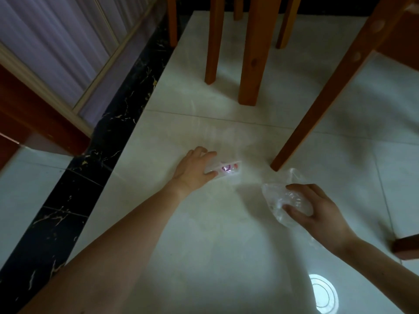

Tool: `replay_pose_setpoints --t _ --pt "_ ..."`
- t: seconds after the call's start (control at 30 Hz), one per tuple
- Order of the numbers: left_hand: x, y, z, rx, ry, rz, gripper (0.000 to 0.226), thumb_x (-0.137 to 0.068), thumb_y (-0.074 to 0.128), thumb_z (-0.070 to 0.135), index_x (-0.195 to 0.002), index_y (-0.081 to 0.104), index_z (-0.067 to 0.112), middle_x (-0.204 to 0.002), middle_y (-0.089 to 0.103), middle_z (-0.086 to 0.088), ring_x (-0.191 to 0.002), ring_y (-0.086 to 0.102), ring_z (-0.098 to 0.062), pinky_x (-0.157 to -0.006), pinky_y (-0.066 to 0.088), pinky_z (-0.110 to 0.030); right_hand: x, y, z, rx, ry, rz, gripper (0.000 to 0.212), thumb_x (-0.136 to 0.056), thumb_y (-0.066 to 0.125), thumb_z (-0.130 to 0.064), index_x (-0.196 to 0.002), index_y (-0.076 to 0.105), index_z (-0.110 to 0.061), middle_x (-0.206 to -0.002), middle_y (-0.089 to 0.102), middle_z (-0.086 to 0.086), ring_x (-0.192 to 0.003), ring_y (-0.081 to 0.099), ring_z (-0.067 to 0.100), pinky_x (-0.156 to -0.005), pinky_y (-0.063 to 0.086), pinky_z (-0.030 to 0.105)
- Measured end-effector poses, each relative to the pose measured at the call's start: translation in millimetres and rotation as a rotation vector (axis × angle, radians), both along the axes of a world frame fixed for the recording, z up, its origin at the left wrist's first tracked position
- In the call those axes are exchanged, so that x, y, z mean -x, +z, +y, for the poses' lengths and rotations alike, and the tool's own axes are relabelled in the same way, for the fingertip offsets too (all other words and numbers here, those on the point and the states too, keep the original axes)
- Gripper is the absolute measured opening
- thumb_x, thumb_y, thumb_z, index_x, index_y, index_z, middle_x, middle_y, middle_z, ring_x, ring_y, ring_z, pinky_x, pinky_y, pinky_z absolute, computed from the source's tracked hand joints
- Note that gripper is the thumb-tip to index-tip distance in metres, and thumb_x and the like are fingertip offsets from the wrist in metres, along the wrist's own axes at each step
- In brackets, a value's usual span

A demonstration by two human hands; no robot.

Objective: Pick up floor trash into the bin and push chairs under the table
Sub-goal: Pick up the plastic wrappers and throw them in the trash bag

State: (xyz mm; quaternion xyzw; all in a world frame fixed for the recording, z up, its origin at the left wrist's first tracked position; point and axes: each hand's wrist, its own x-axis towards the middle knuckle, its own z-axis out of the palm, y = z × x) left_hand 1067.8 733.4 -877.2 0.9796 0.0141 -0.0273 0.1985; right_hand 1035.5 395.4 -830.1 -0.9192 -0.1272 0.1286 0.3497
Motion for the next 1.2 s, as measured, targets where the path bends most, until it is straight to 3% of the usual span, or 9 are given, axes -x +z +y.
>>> replay_pose_setpoints --t 0.2,0.37,0.5,0.63,0.77,0.87,0.93,1.03,1.2 --pt "21.1 2.1 -12.2 0.165 0.019 0.085 0.069 -0.079 0.071 0.047 -0.14 0.042 0.031 -0.15 0.029 0.006 -0.127 0.045 -0.013 -0.099 0.039 -0.024 3.6 -3.6 4.6 -0.009 0.036 -0.003 0.041 -0.083 0.073 -0.035 -0.12 0.058 -0.038 -0.116 0.051 -0.015 -0.096 0.056 0.008 -0.078 0.036 0.006" --pt "22.1 13.1 -28.8 0.228 0.001 0.135 0.064 -0.081 0.07 0.044 -0.136 0.04 0.028 -0.141 0.042 0.008 -0.121 0.05 -0.015 -0.094 0.042 -0.027 6.2 -4.9 -1.0 -0.014 0.035 0.003 0.042 -0.083 0.073 -0.034 -0.122 0.059 -0.034 -0.117 0.051 -0.012 -0.097 0.057 0.01 -0.078 0.036 0.005" --pt "23.6 13.8 -42.5 0.274 0.037 0.177 0.078 -0.079 0.073 0.041 -0.144 0.033 0.024 -0.14 0.042 0.001 -0.124 0.047 -0.017 -0.098 0.039 -0.028 10.4 -3.2 -9.4 -0.02 0.013 0.025 0.042 -0.084 0.073 -0.034 -0.123 0.059 -0.033 -0.118 0.051 -0.012 -0.098 0.056 0.01 -0.078 0.037 0.007" --pt "38.2 16.5 -58.7 0.271 0.09 0.119 0.08 -0.076 0.075 0.044 -0.142 0.038 0.019 -0.138 0.04 0.0 -0.119 0.051 -0.02 -0.094 0.042 -0.028 18.2 2.9 -15.4 0.006 -0.01 0.003 0.043 -0.084 0.073 -0.034 -0.124 0.06 -0.029 -0.117 0.052 -0.01 -0.096 0.055 0.009 -0.077 0.036 0.006" --pt "75.2 43.4 -78.0 0.263 0.126 0.018 0.077 -0.073 0.075 0.046 -0.138 0.044 0.019 -0.135 0.041 0.002 -0.109 0.056 -0.018 -0.085 0.045 -0.026 41.7 21.7 -12.4 0.009 -0.079 0.016 0.043 -0.085 0.072 -0.032 -0.126 0.059 -0.026 -0.118 0.051 -0.008 -0.096 0.052 0.009 -0.079 0.037 0.017" --pt "110.7 80.3 -83.5 0.246 0.168 -0.029 0.076 -0.07 0.077 0.045 -0.134 0.047 0.018 -0.128 0.045 0.001 -0.094 0.059 -0.02 -0.078 0.05 -0.03 64.8 46.8 -4.5 -0.018 -0.095 0.04 0.044 -0.085 0.072 -0.032 -0.127 0.058 -0.026 -0.118 0.05 -0.007 -0.098 0.051 0.009 -0.081 0.037 0.012" --pt "135.9 112.7 -84.9 0.243 0.2 -0.017 0.074 -0.069 0.078 0.043 -0.132 0.048 0.019 -0.125 0.045 0.001 -0.087 0.058 -0.019 -0.073 0.049 -0.03 81.8 72.7 1.7 -0.015 -0.087 0.056 0.044 -0.086 0.072 -0.03 -0.127 0.057 -0.023 -0.122 0.051 -0.002 -0.1 0.052 0.012 -0.084 0.04 0.019" --pt "173.6 181.2 -83.9 0.264 0.259 0.026 0.072 -0.071 0.078 0.042 -0.131 0.047 0.019 -0.127 0.043 0.002 -0.094 0.056 -0.016 -0.074 0.05 -0.032 107.1 136.8 9.7 -0.05 -0.102 0.059 0.044 -0.085 0.073 -0.027 -0.127 0.058 -0.02 -0.124 0.053 0.003 -0.101 0.054 0.015 -0.085 0.041 0.024" --pt "229.0 348.4 -85.7 0.294 0.403 0.012 0.073 -0.07 0.079 0.04 -0.132 0.047 0.018 -0.128 0.043 0.0 -0.103 0.056 -0.017 -0.079 0.051 -0.034 140.8 294.4 18.2 -0.064 -0.126 0.063 0.044 -0.086 0.072 -0.029 -0.127 0.057 -0.024 -0.127 0.052 0.001 -0.098 0.049 0.008 -0.077 0.038 0.015"
